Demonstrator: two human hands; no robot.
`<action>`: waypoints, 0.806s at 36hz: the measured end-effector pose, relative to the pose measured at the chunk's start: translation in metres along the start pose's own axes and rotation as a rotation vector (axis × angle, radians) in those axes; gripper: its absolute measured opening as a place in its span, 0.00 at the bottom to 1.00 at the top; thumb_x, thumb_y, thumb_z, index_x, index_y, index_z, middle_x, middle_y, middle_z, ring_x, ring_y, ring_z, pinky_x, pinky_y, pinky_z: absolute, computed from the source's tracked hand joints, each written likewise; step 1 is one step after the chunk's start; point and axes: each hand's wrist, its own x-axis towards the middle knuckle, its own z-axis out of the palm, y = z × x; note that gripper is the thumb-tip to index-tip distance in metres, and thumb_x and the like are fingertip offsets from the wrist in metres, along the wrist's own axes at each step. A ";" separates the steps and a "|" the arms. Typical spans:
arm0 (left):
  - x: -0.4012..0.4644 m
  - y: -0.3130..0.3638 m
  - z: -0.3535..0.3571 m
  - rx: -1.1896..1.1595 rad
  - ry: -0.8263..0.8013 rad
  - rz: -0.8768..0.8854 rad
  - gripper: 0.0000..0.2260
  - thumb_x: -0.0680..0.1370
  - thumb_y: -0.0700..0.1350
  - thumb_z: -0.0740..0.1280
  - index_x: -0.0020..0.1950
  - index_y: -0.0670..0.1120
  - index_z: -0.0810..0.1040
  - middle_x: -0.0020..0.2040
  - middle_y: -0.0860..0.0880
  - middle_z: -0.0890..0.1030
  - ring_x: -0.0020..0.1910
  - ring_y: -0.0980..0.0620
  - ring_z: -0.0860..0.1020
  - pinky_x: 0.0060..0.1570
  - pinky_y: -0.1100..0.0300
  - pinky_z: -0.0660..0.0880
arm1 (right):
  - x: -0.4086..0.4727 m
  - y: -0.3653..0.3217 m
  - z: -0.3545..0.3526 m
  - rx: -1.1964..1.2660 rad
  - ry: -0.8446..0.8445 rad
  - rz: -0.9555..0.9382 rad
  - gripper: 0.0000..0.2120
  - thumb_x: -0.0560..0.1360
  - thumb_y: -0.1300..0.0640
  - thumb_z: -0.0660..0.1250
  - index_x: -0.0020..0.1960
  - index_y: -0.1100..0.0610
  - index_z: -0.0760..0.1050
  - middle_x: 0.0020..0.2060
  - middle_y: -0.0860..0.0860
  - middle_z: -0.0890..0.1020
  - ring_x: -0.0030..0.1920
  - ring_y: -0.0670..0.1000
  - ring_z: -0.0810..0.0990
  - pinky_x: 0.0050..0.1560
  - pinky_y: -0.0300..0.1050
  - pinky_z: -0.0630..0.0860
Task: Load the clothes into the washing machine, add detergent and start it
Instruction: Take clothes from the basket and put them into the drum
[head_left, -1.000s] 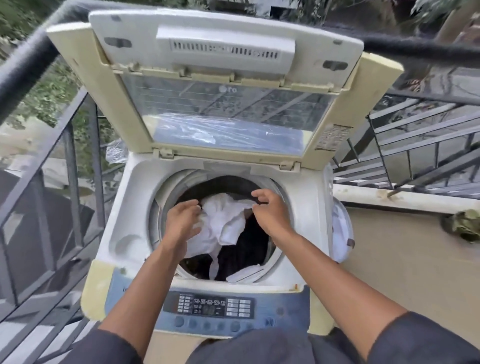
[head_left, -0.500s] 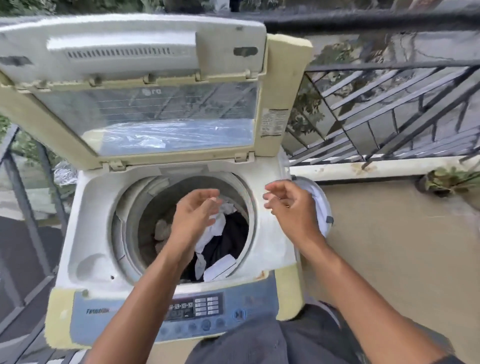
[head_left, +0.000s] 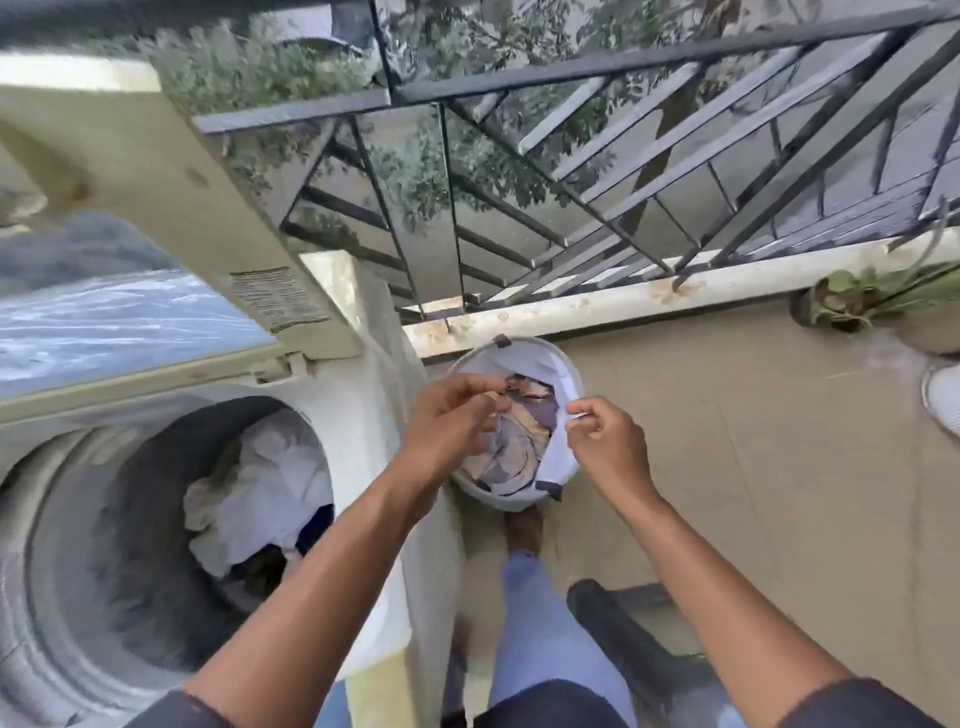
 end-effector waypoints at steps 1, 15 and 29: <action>0.016 -0.006 0.012 0.022 0.004 -0.030 0.08 0.82 0.40 0.67 0.54 0.49 0.85 0.52 0.45 0.88 0.46 0.52 0.81 0.47 0.55 0.79 | 0.013 0.011 0.003 -0.023 -0.013 0.014 0.12 0.77 0.61 0.65 0.53 0.48 0.82 0.44 0.46 0.85 0.47 0.53 0.84 0.51 0.47 0.79; 0.198 -0.167 0.102 0.158 0.172 -0.451 0.09 0.79 0.43 0.64 0.40 0.43 0.77 0.39 0.38 0.76 0.42 0.39 0.73 0.46 0.50 0.72 | 0.204 0.174 0.123 -0.609 -0.375 -0.086 0.11 0.79 0.55 0.65 0.59 0.58 0.79 0.54 0.57 0.82 0.58 0.62 0.81 0.51 0.46 0.71; 0.243 -0.246 0.119 -0.103 0.280 -0.583 0.10 0.82 0.43 0.64 0.59 0.51 0.83 0.56 0.56 0.84 0.59 0.54 0.80 0.70 0.46 0.76 | 0.325 0.226 0.220 -0.631 -0.342 0.024 0.30 0.78 0.59 0.70 0.75 0.63 0.61 0.68 0.67 0.72 0.64 0.69 0.76 0.59 0.56 0.75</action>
